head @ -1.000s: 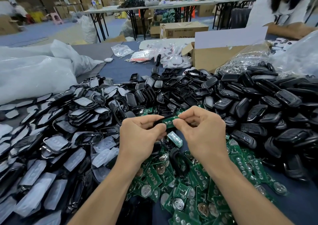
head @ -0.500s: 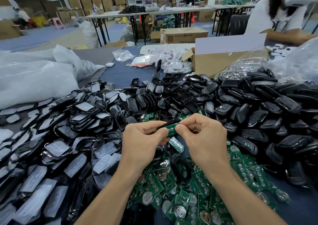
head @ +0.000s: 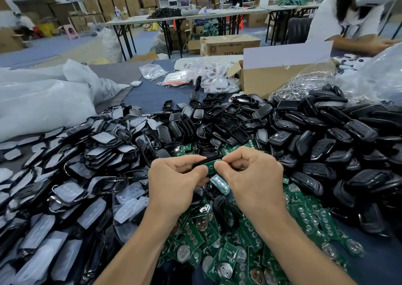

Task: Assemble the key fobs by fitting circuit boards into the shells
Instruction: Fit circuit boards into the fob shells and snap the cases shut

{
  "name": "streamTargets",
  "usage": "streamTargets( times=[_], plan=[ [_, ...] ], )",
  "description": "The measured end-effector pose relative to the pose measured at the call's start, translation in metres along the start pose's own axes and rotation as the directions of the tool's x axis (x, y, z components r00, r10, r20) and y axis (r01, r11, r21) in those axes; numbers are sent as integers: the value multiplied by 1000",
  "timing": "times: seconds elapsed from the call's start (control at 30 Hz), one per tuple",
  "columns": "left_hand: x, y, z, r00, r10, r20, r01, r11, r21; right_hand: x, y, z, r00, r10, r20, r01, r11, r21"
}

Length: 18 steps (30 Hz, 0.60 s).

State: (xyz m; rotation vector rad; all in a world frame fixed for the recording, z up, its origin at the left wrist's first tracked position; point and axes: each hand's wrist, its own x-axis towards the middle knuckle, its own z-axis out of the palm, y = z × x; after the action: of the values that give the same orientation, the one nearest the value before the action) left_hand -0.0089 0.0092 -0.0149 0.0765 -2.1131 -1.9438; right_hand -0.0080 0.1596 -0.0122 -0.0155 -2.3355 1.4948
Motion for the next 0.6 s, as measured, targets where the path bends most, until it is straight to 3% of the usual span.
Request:
streamTargets(
  times=[0.17, 0.3, 0.4, 0.5, 0.6],
  plan=[
    [1, 1, 1, 1000, -16, -16, 16, 999, -38, 0, 3, 1, 1000, -18, -3, 18, 999, -32],
    [0, 5, -1, 998, 10, 54, -8, 1000, -27, 2, 3, 0, 995, 5, 102, -13, 997, 70],
    [-1, 6, -2, 988, 98, 117, -110, 989, 100, 6, 4, -6, 985, 26, 172, -62, 976, 208],
    [0, 5, -5, 971, 136, 194, -189, 939, 287, 6, 4, -8, 972, -1, 234, -51, 975, 216],
    [5, 4, -10, 980, 166, 108, -194, 918, 347, 4, 2, -4, 974, 9, 228, -48, 985, 164]
  ],
)
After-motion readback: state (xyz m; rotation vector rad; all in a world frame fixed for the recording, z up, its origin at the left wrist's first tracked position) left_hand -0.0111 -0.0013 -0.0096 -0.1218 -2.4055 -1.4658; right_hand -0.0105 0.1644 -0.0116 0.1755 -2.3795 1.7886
